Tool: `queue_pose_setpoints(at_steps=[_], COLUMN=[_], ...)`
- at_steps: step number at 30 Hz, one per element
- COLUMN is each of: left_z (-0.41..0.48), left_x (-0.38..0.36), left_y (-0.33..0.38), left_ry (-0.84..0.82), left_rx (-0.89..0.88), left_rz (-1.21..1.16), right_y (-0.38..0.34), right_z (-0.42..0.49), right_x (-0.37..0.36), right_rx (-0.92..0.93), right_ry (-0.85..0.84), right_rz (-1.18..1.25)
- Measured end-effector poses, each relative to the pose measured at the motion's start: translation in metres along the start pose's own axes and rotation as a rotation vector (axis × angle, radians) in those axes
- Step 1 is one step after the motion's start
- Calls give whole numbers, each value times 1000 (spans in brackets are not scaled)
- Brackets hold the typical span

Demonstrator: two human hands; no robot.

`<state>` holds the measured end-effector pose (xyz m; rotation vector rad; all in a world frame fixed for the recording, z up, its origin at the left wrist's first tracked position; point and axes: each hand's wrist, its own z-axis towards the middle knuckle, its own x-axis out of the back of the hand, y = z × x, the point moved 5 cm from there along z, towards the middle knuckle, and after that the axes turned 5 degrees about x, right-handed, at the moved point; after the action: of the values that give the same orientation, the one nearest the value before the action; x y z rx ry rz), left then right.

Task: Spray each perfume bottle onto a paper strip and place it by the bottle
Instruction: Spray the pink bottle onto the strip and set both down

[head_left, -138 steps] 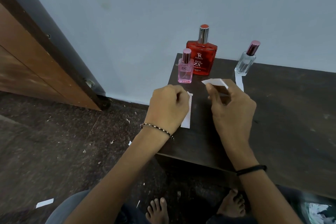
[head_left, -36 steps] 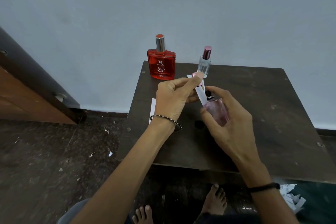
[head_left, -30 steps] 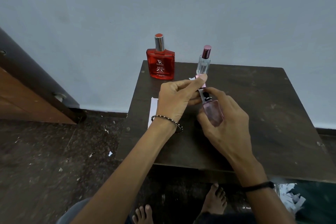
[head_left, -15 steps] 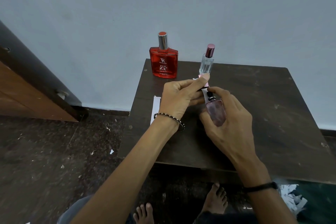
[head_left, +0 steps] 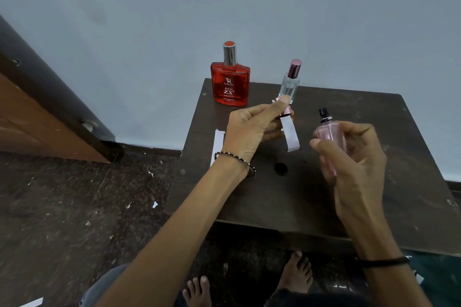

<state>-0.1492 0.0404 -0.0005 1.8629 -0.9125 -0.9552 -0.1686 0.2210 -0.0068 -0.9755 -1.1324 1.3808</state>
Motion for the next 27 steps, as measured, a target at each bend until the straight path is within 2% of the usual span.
queue_pose_setpoints(at_steps=[4, 16, 27], left_z=[1, 5, 3], left_x=[-2, 1, -4], left_y=[-1, -3, -4], left_ry=[3, 70, -14], left_rx=[-1, 14, -51], left_rz=[16, 44, 101], right_y=[-1, -3, -10], right_z=[0, -4, -3], right_x=[-2, -10, -15], right_rx=[-29, -54, 14], right_ry=[-20, -69, -106], right_rz=[87, -84, -74])
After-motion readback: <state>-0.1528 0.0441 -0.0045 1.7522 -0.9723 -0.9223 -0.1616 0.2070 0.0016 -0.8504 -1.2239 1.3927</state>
